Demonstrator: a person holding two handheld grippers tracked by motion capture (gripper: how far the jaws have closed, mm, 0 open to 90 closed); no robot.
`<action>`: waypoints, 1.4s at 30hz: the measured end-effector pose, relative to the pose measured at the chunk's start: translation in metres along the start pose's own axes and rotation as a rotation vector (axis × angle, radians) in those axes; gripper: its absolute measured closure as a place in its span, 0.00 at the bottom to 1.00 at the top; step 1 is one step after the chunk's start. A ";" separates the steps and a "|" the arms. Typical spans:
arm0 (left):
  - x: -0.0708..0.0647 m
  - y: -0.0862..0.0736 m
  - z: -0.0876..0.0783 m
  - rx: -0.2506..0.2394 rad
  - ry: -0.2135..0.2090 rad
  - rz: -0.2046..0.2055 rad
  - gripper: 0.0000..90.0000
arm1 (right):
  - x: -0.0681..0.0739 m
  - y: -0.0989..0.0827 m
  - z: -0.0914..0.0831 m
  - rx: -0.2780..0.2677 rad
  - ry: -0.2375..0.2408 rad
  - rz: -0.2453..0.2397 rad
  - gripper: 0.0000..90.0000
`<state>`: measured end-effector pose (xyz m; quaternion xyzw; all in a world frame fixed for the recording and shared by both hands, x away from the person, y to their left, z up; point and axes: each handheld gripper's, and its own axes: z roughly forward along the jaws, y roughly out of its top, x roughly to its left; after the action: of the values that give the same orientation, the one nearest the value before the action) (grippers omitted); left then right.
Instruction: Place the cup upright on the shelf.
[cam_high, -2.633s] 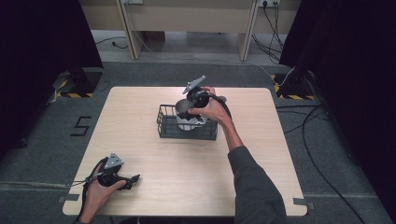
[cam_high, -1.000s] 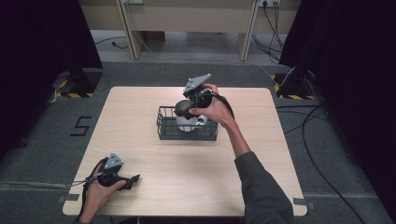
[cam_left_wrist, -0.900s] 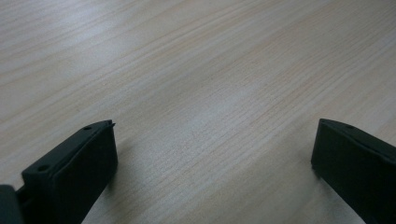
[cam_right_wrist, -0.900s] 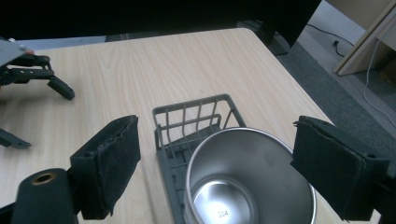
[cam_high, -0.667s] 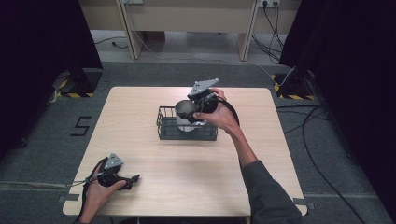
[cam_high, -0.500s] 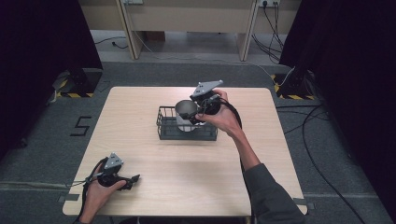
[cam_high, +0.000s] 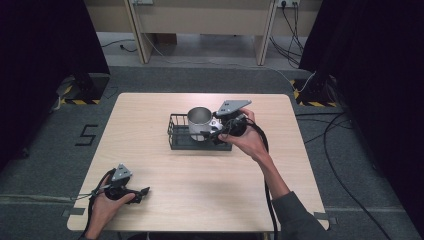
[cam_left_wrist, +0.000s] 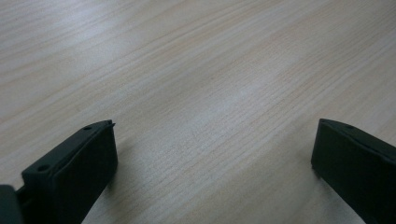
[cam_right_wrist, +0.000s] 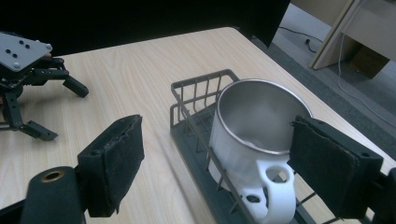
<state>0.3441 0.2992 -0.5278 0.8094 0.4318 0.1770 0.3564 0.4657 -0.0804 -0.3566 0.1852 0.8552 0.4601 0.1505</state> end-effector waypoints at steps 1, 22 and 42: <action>0.000 0.000 0.000 0.000 0.000 0.000 0.00 | 0.001 -0.002 -0.001 -0.002 -0.001 0.003 0.20; 0.000 0.000 0.000 0.000 0.000 0.000 0.00 | 0.025 -0.069 -0.019 0.020 -0.057 0.109 0.21; 0.000 0.000 0.000 0.000 0.000 0.000 0.00 | 0.051 -0.119 -0.027 0.045 -0.110 0.166 0.22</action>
<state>0.3441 0.2992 -0.5278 0.8095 0.4316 0.1771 0.3564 0.3881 -0.1371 -0.4469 0.2836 0.8376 0.4406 0.1544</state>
